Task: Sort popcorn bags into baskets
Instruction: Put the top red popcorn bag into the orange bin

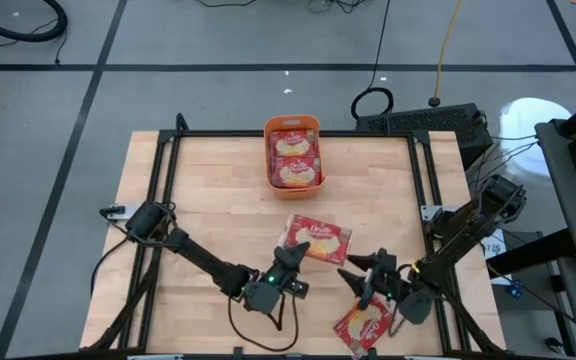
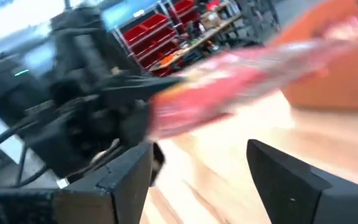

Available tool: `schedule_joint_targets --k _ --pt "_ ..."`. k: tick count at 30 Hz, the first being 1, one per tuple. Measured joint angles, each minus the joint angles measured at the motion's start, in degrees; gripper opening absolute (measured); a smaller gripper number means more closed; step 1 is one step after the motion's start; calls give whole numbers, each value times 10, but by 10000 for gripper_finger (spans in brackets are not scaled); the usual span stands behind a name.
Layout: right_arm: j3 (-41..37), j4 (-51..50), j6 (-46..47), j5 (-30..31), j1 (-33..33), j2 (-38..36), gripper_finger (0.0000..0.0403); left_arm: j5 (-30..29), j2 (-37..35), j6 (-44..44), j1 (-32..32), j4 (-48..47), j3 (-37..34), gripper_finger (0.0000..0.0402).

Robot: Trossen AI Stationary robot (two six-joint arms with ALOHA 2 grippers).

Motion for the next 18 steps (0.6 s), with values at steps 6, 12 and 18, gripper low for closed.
schedule_joint_targets --k 6,12,18 --pt "-102 152 82 0 -1 0 254 1 0 13 -6 -32 7 34" --pt "-158 293 74 -18 -1 0 254 1 0 -11 -6 -87 7 16" --pt "-168 311 100 -41 -35 0 254 3 0 -12 -7 -85 7 26"
